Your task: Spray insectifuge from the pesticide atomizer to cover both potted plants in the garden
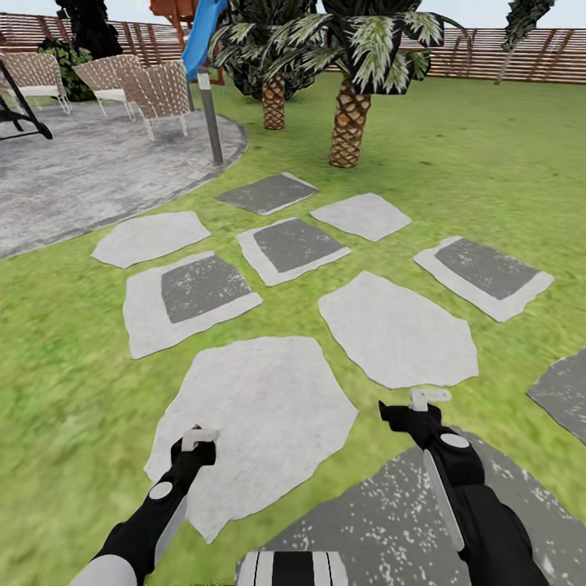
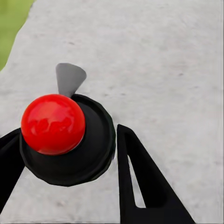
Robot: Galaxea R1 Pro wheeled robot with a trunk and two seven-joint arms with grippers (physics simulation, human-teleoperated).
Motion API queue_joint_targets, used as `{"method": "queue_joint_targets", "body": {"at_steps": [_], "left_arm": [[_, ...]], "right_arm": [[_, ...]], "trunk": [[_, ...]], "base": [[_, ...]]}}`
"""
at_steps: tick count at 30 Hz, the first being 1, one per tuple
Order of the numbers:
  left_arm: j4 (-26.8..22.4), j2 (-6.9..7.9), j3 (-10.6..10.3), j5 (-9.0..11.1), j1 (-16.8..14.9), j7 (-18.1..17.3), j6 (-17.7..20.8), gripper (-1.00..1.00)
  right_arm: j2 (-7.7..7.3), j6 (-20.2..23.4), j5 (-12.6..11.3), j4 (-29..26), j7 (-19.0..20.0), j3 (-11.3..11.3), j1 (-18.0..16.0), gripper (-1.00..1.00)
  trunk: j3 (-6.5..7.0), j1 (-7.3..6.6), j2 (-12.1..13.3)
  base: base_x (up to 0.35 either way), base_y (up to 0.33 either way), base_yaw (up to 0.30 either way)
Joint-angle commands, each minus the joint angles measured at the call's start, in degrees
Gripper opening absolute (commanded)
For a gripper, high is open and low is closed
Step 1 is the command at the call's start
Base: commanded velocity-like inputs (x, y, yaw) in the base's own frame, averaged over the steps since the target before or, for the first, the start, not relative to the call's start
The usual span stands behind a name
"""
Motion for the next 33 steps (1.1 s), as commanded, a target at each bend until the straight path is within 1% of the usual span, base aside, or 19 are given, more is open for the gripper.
{"method": "queue_joint_targets", "body": {"at_steps": [1, 13, 24, 33], "left_arm": [[0.07, -0.02, 0.03, 0.05, -0.03, -0.05, -0.2, -1.0], [0.07, -0.02, 0.12, 0.05, -0.06, -0.05, -0.2, -1.0], [0.07, -0.02, 0.12, 0.05, -0.07, -0.05, -0.2, -1.0], [0.07, -0.02, 0.21, 0.14, -0.04, 0.03, -0.2, -1.0]], "right_arm": [[-0.02, 0.35, 0.22, -0.1, -0.02, 0.02, -0.02, 1.0], [-0.03, 0.33, 0.22, -0.11, -0.02, 0.02, -0.02, 1.0], [-0.03, 0.33, 0.22, -0.19, -0.02, 0.02, -0.01, 1.0], [0.03, 0.31, 0.22, -0.16, -0.02, 0.02, -0.02, 1.0]], "trunk": [[-0.04, -0.01, -0.02], [-0.04, -0.01, -0.02], [-0.04, -0.01, -0.02], [-0.04, -0.01, -0.02]], "base": [[0.0, 0.301, 0.264], [0.0, 0.309, 0.264], [0.0, 0.311, 0.061], [0.046, 0.304, 0.244]]}}
